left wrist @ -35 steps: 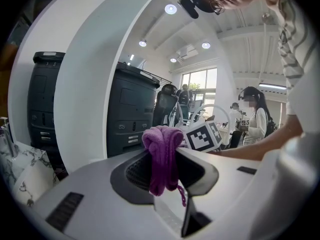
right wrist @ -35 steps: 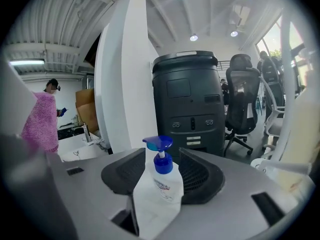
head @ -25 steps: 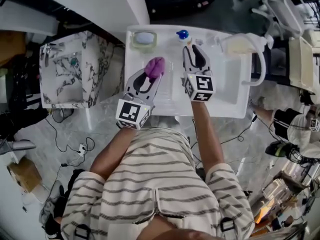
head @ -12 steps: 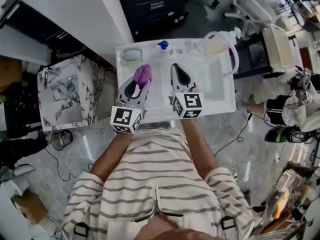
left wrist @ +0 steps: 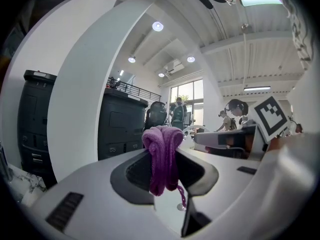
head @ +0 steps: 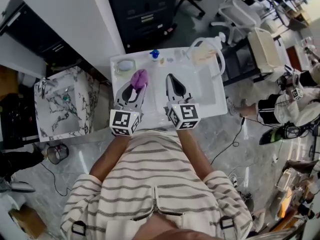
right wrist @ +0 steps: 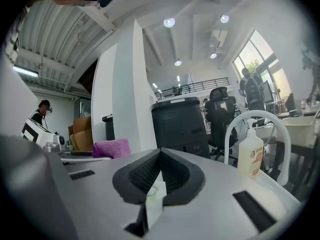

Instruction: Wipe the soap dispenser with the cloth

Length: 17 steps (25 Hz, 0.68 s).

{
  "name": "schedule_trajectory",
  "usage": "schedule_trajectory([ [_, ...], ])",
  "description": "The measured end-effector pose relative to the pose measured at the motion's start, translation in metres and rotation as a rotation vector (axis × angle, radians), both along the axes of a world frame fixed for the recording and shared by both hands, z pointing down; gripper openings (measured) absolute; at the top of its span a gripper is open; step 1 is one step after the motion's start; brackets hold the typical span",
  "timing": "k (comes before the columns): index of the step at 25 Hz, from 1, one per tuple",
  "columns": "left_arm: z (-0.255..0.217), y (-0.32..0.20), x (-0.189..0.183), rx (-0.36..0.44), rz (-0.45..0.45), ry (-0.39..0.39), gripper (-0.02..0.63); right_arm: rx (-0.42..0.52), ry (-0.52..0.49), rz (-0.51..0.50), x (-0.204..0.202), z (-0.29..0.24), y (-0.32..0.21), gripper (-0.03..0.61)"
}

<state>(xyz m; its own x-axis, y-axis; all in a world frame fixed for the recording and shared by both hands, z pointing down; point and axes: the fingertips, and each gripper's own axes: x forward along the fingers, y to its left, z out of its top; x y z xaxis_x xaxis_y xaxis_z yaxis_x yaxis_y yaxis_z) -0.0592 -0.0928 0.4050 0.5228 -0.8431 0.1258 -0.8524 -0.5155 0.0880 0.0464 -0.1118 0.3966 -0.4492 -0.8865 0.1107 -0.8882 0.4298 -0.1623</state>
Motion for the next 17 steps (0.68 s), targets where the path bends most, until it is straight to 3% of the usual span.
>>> schedule_trajectory([
  [17, -0.0055, -0.0062, -0.0016, 0.034, -0.010, -0.004, 0.117, 0.021, -0.021, 0.011, 0.0029, -0.0074, 0.0034, 0.008],
])
